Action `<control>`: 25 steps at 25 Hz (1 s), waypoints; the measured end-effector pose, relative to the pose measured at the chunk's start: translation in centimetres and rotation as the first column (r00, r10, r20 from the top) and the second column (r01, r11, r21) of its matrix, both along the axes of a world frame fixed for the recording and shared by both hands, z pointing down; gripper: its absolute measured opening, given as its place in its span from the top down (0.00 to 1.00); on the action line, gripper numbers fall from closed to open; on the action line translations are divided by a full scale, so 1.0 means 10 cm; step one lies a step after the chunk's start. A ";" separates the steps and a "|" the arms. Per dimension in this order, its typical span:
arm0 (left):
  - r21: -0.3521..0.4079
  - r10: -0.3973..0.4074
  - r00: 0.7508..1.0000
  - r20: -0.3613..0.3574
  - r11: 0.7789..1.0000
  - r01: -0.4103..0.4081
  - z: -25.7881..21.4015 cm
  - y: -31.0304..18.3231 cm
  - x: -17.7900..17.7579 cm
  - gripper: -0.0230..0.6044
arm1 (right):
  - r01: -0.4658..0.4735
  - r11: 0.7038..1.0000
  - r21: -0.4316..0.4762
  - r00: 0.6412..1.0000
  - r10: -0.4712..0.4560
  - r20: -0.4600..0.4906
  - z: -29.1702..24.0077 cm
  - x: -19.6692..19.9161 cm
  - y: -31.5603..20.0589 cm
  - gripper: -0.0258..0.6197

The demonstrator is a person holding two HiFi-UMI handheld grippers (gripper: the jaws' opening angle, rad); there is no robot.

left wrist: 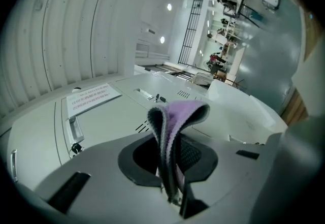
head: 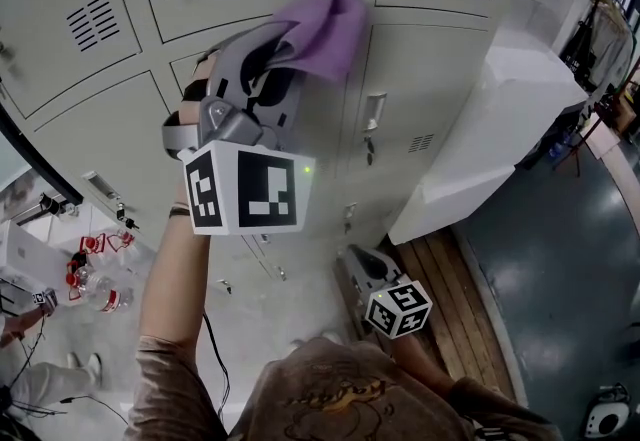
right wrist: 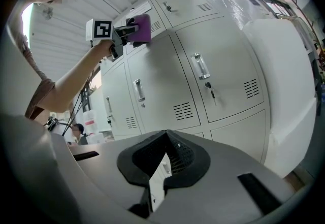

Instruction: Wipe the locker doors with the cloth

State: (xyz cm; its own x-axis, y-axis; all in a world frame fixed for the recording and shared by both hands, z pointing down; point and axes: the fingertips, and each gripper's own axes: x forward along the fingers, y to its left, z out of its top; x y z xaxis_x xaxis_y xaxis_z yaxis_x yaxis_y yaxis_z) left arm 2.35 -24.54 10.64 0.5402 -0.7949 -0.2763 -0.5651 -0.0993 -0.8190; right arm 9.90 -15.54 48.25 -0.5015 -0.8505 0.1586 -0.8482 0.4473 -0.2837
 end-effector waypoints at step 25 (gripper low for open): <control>-0.209 0.020 0.996 0.083 0.978 -0.002 0.77 -0.75 0.42 0.89 | -0.037 0.999 -0.025 0.999 0.037 0.009 0.09 0.20 -0.09 0.96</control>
